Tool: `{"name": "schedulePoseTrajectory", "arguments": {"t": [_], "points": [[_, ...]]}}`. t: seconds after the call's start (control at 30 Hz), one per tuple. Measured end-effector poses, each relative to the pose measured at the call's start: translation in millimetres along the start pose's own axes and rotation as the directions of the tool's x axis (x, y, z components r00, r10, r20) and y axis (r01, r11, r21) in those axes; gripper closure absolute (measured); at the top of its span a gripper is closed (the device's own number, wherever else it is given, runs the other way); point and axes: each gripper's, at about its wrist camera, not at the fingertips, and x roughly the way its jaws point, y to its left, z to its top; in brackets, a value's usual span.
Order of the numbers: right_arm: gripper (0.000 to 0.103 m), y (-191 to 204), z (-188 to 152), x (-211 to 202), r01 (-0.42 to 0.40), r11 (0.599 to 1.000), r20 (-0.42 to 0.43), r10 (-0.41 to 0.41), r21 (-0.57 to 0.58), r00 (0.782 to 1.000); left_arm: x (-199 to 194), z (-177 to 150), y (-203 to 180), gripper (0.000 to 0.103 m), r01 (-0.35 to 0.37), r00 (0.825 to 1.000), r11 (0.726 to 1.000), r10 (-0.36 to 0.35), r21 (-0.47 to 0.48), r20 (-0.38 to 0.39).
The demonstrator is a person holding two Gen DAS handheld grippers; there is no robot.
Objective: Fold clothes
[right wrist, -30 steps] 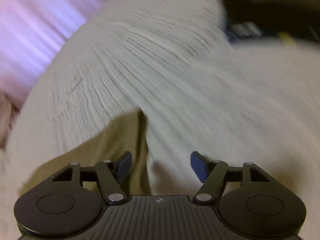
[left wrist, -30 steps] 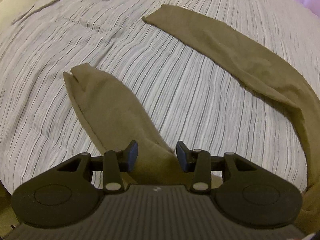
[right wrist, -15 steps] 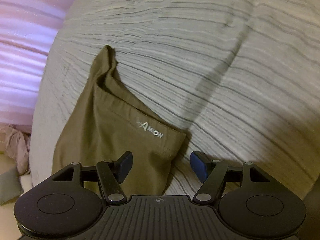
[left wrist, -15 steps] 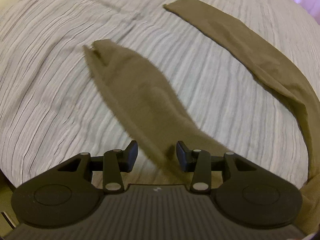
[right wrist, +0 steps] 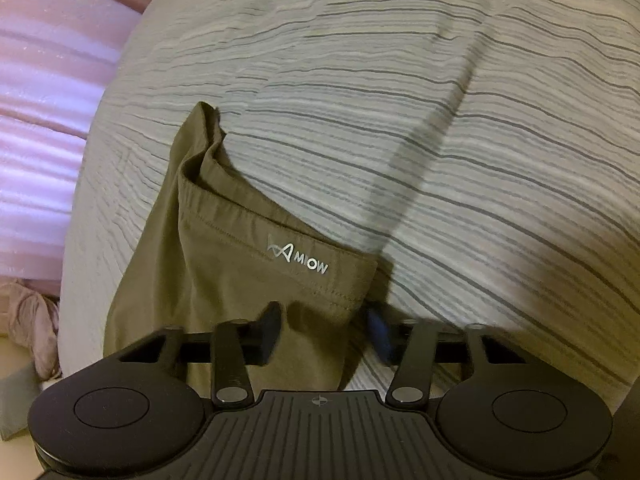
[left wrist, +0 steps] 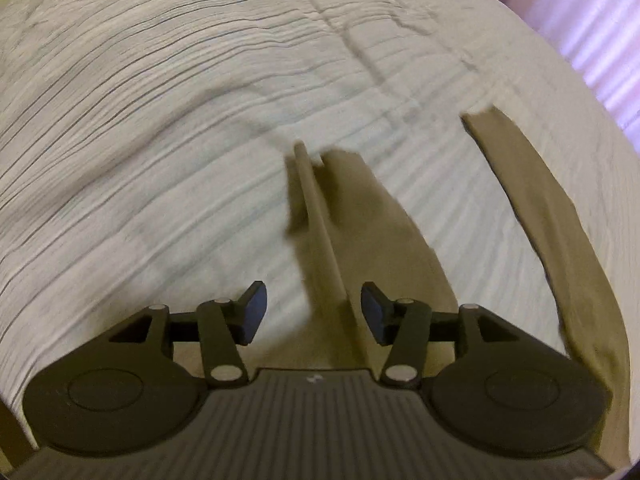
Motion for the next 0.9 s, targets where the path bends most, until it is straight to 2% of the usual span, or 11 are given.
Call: {"name": "schedulePoseTrajectory", "arguments": {"t": [0.07, 0.1, 0.23, 0.37, 0.4, 0.43, 0.5, 0.6, 0.67, 0.77, 0.9], "points": [[0.099, 2, 1, 1, 0.005, 1.0, -0.015, -0.005, -0.002, 1.0, 15, 10, 4, 0.084, 0.03, 0.999, 0.999, -0.03, -0.019, -0.038], [0.099, 5, 2, -1, 0.012, 1.0, -0.009, -0.012, -0.016, 1.0, 17, 13, 5, 0.101, 0.067, 0.996, 0.997, -0.068, -0.025, -0.055], [0.101, 27, 10, -33, -0.013, 0.994, 0.101, 0.024, -0.112, 0.995, -24, 26, -3, 0.103, 0.225, 0.972, 0.974, -0.225, 0.013, 0.062], [0.101, 47, 26, -86, -0.099, 0.977, 0.206, 0.137, -0.187, 0.969, -105, 23, 13, 0.103, 0.469, 0.84, 0.88, -0.472, 0.081, 0.266], [0.101, 50, 29, -99, -0.116, 0.972, 0.22, 0.161, -0.204, 0.962, -122, 19, 20, 0.103, 0.49, 0.816, 0.866, -0.497, 0.102, 0.294], [0.101, 52, 30, -110, -0.131, 0.966, 0.226, 0.182, -0.222, 0.957, -128, 12, 30, 0.103, 0.496, 0.814, 0.863, -0.5, 0.095, 0.295], [0.101, 49, 28, -124, -0.138, 0.959, 0.222, 0.195, -0.246, 0.955, -124, -5, 52, 0.103, 0.485, 0.841, 0.874, -0.477, 0.033, 0.255], [0.101, 28, 21, -115, -0.058, 0.974, 0.185, 0.1, -0.219, 0.978, -83, -37, 76, 0.103, 0.347, 0.933, 0.938, -0.342, -0.022, 0.11], [0.101, 5, 16, -93, 0.038, 0.984, 0.145, -0.012, -0.176, 0.989, -51, -59, 86, 0.103, 0.236, 0.971, 0.971, -0.235, -0.032, 0.034], [0.101, -22, 8, -62, 0.123, 0.985, 0.1, -0.111, -0.124, 0.989, -29, -79, 94, 0.103, 0.163, 0.987, 0.986, -0.162, -0.039, 0.01], [0.101, -21, 4, -61, 0.121, 0.981, 0.102, -0.106, -0.153, 0.989, -60, -72, 99, 0.103, 0.216, 0.971, 0.976, -0.213, -0.017, 0.11]]}}
